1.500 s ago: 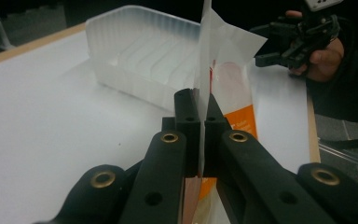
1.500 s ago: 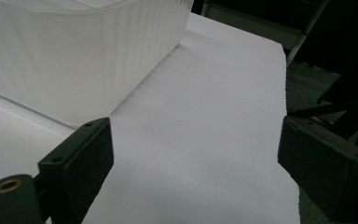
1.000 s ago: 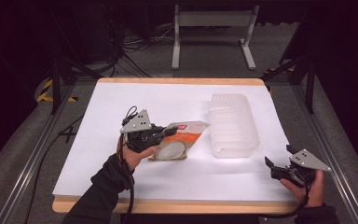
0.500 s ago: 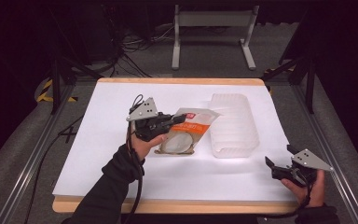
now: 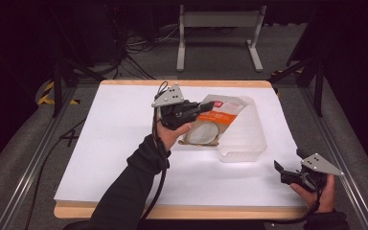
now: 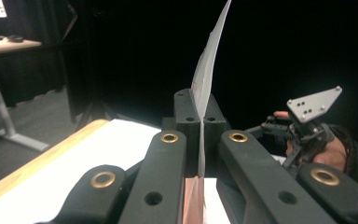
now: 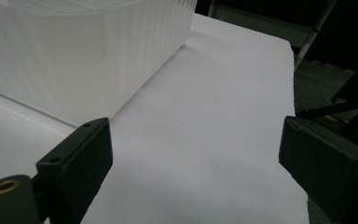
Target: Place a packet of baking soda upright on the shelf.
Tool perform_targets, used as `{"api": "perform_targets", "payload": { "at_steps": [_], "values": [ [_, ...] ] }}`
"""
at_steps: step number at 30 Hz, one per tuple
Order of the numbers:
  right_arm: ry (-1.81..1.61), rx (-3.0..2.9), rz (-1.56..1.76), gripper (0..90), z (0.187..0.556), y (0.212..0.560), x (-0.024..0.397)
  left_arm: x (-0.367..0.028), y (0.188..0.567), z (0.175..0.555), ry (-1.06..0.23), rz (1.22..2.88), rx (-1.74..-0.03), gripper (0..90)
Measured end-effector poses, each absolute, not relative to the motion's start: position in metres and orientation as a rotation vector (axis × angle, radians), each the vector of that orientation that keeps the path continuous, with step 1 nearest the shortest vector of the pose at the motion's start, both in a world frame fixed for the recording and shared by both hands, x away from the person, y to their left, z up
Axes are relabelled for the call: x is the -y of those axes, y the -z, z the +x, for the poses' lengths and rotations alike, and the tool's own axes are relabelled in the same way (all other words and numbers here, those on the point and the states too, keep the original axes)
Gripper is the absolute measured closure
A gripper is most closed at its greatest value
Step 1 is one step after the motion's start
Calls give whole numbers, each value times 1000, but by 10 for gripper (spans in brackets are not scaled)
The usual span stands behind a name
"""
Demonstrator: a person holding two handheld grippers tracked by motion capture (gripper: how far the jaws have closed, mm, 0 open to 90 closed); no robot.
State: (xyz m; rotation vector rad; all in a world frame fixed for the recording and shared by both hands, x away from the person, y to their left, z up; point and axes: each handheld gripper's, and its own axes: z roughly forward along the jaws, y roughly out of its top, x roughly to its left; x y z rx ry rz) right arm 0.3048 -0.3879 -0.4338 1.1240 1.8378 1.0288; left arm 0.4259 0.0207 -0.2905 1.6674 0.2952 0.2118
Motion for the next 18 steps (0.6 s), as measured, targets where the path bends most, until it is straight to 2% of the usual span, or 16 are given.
{"api": "perform_targets", "payload": {
  "at_steps": [10, 18],
  "values": [
    [-1063, -1833, 1118, 105, 302, 431, 387, 25, 279, 431, -177, 1655, -269, 898],
    [-1054, -1834, 1115, 104, 301, 429, 387, 67, 284, 429, -126, 1617, -252, 898]
  ]
}}
